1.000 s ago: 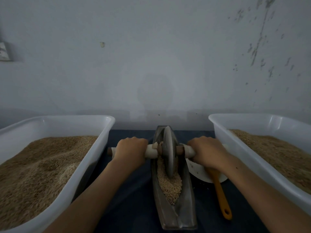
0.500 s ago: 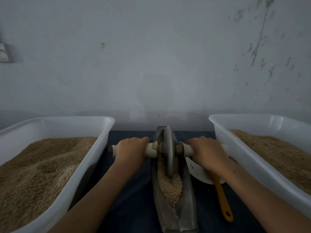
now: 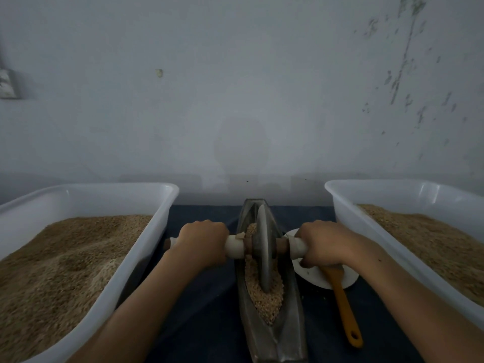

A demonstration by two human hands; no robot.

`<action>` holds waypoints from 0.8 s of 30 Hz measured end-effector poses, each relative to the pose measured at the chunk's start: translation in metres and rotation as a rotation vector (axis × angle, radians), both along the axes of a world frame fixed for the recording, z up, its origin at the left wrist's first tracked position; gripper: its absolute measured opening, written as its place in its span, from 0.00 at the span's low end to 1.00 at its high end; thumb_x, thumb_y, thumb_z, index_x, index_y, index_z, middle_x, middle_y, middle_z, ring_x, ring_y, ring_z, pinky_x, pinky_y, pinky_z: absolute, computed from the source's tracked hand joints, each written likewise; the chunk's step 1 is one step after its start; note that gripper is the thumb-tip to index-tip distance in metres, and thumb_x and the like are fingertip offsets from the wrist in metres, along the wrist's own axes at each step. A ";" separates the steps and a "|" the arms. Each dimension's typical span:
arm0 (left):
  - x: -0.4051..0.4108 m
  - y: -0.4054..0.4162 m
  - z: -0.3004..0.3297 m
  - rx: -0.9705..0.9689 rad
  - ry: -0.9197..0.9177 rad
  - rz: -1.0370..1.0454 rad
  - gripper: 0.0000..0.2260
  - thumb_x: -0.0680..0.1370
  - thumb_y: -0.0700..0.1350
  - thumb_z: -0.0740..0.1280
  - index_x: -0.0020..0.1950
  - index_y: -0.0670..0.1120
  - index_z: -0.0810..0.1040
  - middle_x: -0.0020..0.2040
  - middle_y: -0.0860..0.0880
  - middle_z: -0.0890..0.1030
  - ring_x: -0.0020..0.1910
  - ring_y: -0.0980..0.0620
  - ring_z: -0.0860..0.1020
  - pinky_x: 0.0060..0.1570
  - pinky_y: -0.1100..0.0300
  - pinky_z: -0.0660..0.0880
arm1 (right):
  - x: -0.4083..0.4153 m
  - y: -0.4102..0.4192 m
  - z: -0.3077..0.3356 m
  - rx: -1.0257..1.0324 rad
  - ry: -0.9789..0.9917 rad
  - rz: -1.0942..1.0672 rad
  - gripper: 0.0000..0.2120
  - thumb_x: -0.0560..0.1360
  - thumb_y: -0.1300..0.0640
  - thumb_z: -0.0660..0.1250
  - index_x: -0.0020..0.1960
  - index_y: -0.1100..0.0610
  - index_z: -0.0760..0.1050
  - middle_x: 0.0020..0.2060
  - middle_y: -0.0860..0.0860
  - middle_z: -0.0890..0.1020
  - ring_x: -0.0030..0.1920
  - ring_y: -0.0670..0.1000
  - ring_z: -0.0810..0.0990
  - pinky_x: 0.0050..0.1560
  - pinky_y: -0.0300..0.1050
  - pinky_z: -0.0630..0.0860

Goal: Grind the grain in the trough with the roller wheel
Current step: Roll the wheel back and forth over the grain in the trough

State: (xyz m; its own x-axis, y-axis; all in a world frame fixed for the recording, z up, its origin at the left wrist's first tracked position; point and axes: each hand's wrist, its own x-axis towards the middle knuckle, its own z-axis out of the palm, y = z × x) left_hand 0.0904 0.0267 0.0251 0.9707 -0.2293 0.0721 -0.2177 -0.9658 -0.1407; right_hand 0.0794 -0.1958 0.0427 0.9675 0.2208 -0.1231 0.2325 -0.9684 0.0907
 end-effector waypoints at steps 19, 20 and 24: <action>-0.003 -0.003 -0.003 0.032 -0.115 0.031 0.13 0.75 0.49 0.66 0.59 0.49 0.74 0.53 0.49 0.78 0.51 0.49 0.77 0.43 0.58 0.67 | 0.002 -0.001 -0.003 0.034 -0.045 0.013 0.13 0.73 0.51 0.70 0.56 0.52 0.76 0.49 0.50 0.81 0.48 0.50 0.79 0.47 0.44 0.76; -0.003 -0.003 -0.002 0.038 -0.091 0.030 0.14 0.75 0.50 0.66 0.59 0.49 0.74 0.53 0.49 0.78 0.51 0.50 0.77 0.44 0.58 0.68 | 0.002 -0.002 -0.002 0.042 -0.013 0.013 0.13 0.73 0.51 0.70 0.56 0.52 0.76 0.48 0.50 0.81 0.47 0.50 0.79 0.46 0.43 0.75; -0.001 -0.003 -0.002 0.019 -0.064 0.036 0.14 0.74 0.49 0.68 0.59 0.48 0.74 0.51 0.50 0.78 0.49 0.50 0.77 0.44 0.58 0.69 | 0.003 -0.001 -0.003 0.036 -0.033 0.006 0.11 0.73 0.52 0.70 0.53 0.53 0.77 0.46 0.50 0.81 0.46 0.50 0.80 0.47 0.44 0.76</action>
